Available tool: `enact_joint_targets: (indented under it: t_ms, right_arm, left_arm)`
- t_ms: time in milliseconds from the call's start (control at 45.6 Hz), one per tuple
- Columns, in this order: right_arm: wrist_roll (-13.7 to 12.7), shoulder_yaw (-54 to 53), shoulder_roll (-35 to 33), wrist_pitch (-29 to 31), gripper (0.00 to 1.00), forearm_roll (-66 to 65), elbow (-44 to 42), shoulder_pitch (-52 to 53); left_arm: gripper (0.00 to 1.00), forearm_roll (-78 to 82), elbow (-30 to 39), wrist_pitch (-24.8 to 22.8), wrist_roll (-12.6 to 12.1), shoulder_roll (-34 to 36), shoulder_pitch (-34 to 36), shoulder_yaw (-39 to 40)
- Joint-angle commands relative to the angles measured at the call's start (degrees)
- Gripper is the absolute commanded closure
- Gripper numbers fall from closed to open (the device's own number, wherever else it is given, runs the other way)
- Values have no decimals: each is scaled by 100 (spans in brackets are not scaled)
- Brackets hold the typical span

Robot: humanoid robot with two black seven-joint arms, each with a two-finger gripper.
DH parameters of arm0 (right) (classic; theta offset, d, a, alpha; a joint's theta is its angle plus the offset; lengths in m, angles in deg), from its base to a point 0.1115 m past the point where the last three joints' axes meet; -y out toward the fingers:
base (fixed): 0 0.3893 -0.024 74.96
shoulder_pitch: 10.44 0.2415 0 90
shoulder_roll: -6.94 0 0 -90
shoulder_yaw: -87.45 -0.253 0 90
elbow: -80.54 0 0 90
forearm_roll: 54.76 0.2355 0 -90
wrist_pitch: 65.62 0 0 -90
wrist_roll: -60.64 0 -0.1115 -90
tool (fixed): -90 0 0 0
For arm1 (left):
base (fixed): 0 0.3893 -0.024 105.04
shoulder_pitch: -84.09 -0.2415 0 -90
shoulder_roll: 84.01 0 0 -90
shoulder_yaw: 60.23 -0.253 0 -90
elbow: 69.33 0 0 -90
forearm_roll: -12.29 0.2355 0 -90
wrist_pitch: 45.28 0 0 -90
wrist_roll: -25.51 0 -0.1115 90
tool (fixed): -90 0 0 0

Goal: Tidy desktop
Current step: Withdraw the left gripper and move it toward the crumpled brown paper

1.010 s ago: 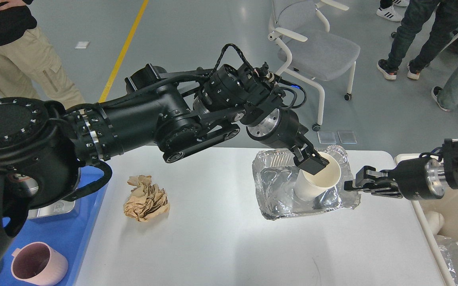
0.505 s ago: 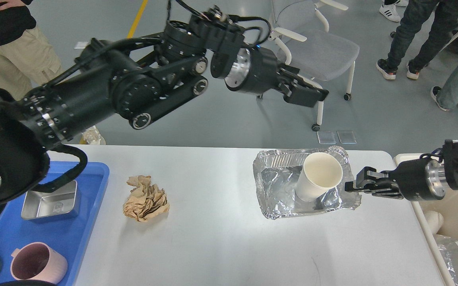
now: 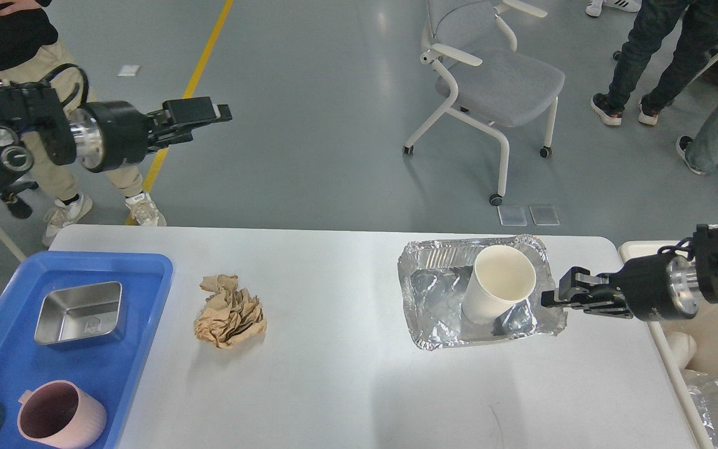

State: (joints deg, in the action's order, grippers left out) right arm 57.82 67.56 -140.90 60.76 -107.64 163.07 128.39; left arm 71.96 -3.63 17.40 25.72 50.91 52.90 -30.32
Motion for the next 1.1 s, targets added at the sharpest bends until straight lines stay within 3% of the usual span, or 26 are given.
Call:
enact_joint_targets:
  t_ms: [0, 351, 483, 746, 944, 1076]
  right_arm:
    - [0, -15, 1, 0, 100, -2, -8, -67]
    - [0, -15, 18, 0, 100, -2, -8, -76]
    - [0, -15, 10, 0, 100, -2, -17, -67]
    - [0, -15, 1, 0, 100, -2, -8, -76]
    - [0, -24, 1, 0, 100, -2, 0, -67]
    - [0, -33, -26, 0, 100, -2, 0, -67]
  left_arm:
    - [3, -315, 338, 16, -65, 754, -695, 234]
    - [3, -1054, 988, 60, -135, 2450, -1749, 164]
    - [3, -1607, 1752, 183, -144, 3206, -2303, 155]
    - [3, -1906, 2499, 192, -56, 4032, -2717, 155]
    - [3, -1959, 2764, 306, -38, 4007, -2787, -3]
    - [3, -1504, 2501, 315, -56, 3463, -2805, -179]
